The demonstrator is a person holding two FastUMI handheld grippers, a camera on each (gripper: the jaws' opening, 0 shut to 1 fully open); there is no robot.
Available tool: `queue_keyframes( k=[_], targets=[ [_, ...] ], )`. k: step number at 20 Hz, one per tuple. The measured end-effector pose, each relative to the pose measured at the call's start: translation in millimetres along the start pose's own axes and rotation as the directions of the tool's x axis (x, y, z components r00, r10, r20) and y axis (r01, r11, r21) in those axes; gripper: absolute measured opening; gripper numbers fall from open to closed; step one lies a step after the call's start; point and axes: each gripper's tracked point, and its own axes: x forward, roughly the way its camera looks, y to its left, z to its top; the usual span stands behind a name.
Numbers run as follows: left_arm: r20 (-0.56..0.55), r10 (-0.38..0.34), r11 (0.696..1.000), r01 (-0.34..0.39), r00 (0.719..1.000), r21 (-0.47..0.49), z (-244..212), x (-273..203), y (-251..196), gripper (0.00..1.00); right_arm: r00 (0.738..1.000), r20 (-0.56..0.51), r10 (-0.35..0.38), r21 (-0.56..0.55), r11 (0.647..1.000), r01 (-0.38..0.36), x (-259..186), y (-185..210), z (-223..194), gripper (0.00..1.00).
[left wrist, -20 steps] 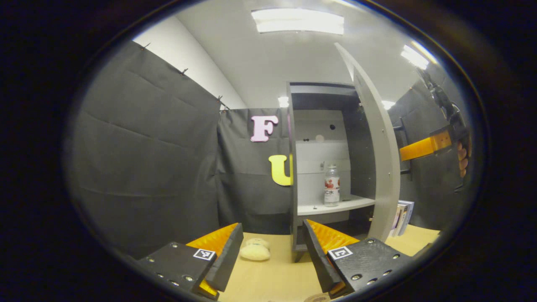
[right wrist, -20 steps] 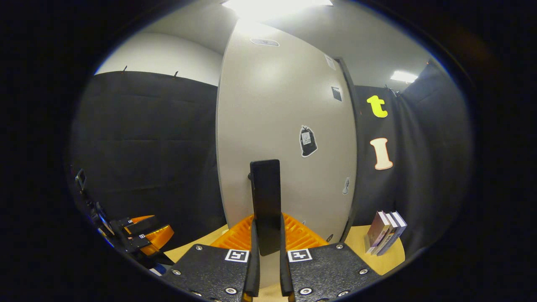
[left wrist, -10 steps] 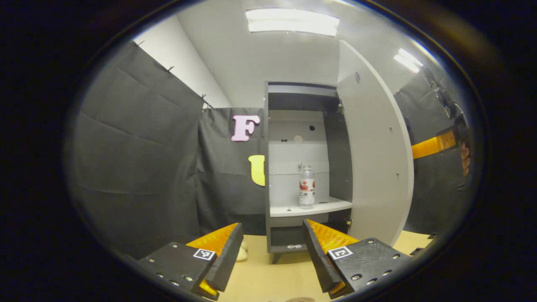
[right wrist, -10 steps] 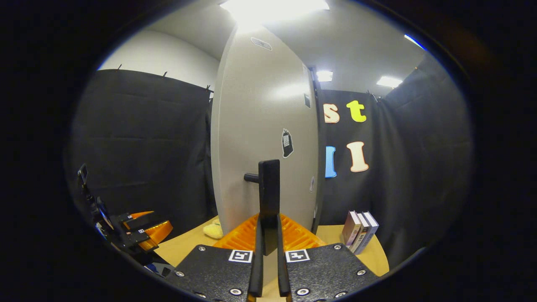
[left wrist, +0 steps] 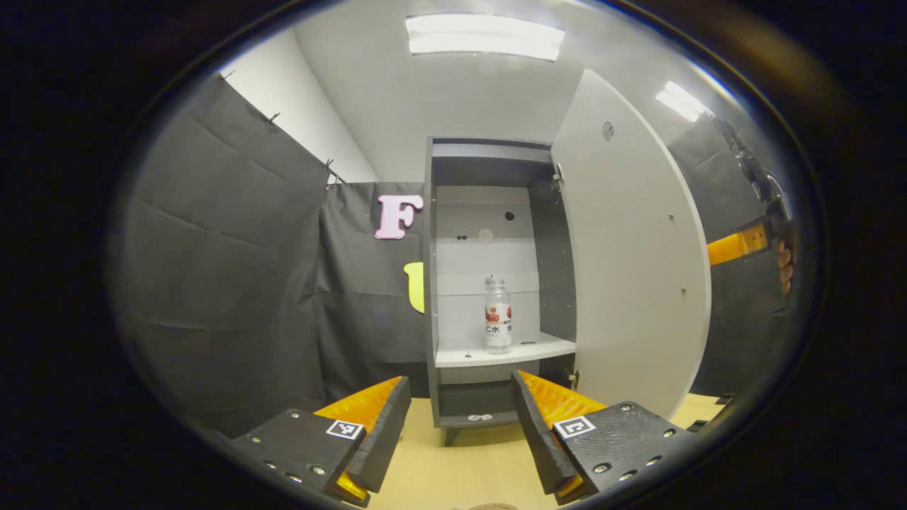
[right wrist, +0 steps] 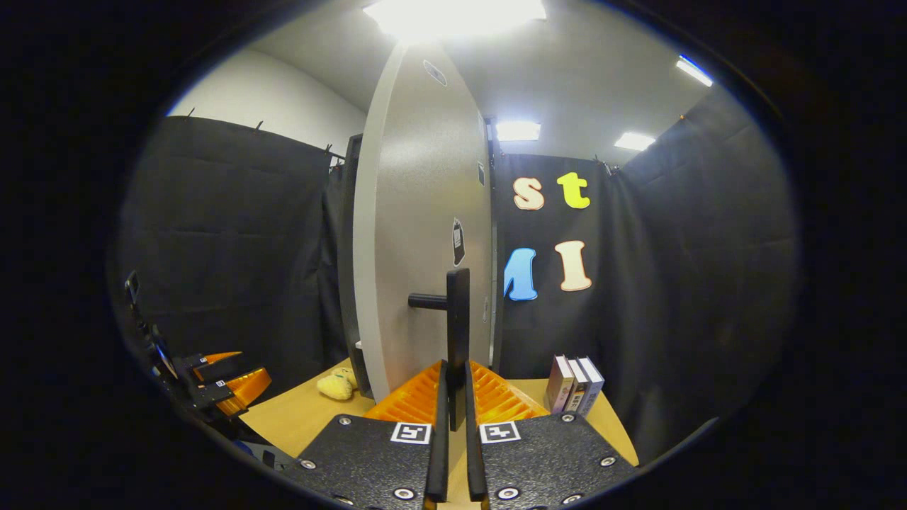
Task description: Open the cabinet door with the right hand, grasp the bottle in the cabinet with the left hand and place it on the coaster, then close the cabinet door with the right hand.
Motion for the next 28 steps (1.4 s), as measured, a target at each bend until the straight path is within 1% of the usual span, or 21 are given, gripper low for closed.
queue_keyframes(
  k=[2, 6, 9, 12, 15, 16, 18, 19, 20, 21, 22, 23, 24, 25, 28],
  targets=[
    [0.0, -0.002, 1.0, 0.002, 1.0, 0.007, 0.8, -1.1, -0.9, 0.82, 1.0, 0.004, -0.025, -0.005, 1.0, 0.025, 0.1, -7.3, 0.6, 0.11],
    [-0.012, -0.013, 1.0, 0.013, 1.0, 0.021, -0.7, 1.8, -12.3, 0.82, 0.998, 0.012, -0.06, 0.045, 0.997, 0.059, 1.0, -9.6, 0.5, 0.11],
    [-0.015, -0.025, 1.0, 0.025, 1.0, 0.013, -4.0, 4.6, -27.8, 0.82, 0.996, 0.017, -0.091, 0.069, 0.994, 0.089, 2.5, -14.1, 0.0, 0.11],
    [-0.018, -0.03, 0.999, 0.03, 0.999, 0.014, -2.5, 7.2, -41.5, 0.82, 0.999, 0.031, -0.03, 0.118, 0.993, 0.026, 1.0, -0.6, 1.4, 0.1],
    [-0.013, -0.025, 0.999, 0.025, 1.0, 0.023, 2.1, 14.3, -53.6, 0.82, 0.998, 0.061, 0.002, 0.121, 0.993, -0.009, 1.8, -1.9, 3.3, 0.11],
    [-0.011, -0.02, 1.0, 0.02, 1.0, 0.023, 4.5, 17.1, -55.1, 0.82, 0.998, 0.069, -0.011, 0.113, 0.994, 0.003, 0.5, -7.0, 3.4, 0.11],
    [-0.009, -0.017, 1.0, 0.017, 1.0, 0.003, 9.0, 27.2, -62.0, 0.82, 0.995, 0.082, -0.062, 0.078, 0.995, 0.056, -4.6, -29.9, -2.5, 0.11],
    [-0.014, -0.019, 1.0, 0.019, 1.0, -0.008, 8.3, 32.2, -66.1, 0.82, 0.994, 0.084, -0.075, 0.064, 0.996, 0.07, -13.5, -44.5, -10.6, 0.11],
    [-0.021, -0.019, 1.0, 0.019, 1.0, -0.017, 8.6, 39.0, -68.9, 0.82, 0.994, 0.081, -0.071, 0.051, 0.996, 0.067, -23.2, -54.6, -16.6, 0.11],
    [-0.024, -0.021, 0.999, 0.02, 0.999, -0.026, 9.5, 46.4, -70.8, 0.82, 0.994, 0.079, -0.074, 0.038, 0.997, 0.071, -30.6, -59.1, -21.4, 0.14],
    [-0.029, -0.022, 0.999, 0.021, 0.999, -0.032, 11.4, 53.5, -73.2, 0.82, 0.993, 0.08, -0.091, 0.022, 0.996, 0.089, -38.9, -66.7, -25.0, 0.35],
    [-0.034, -0.028, 0.999, 0.026, 0.999, -0.041, 12.9, 59.4, -75.2, 0.82, 0.988, 0.087, -0.129, 0.007, 0.992, 0.129, -43.9, -77.0, -25.2, 0.55],
    [-0.035, -0.04, 0.998, 0.038, 0.999, -0.046, 16.2, 65.2, -77.9, 0.82, 0.983, 0.088, -0.161, -0.007, 0.987, 0.162, -46.5, -88.3, -27.5, 0.88],
    [-0.031, -0.049, 0.998, 0.048, 0.998, -0.044, 20.8, 72.4, -79.9, 0.82, 0.98, 0.089, -0.181, -0.012, 0.983, 0.183, -48.7, -92.3, -34.3, 0.97],
    [-0.012, -0.076, 0.997, 0.075, 0.997, -0.02, 33.8, 100.0, -83.3, 0.82, 0.975, 0.068, -0.21, 0.028, 0.978, 0.208, -54.0, -97.8, -52.0, 0.98]
  ],
)
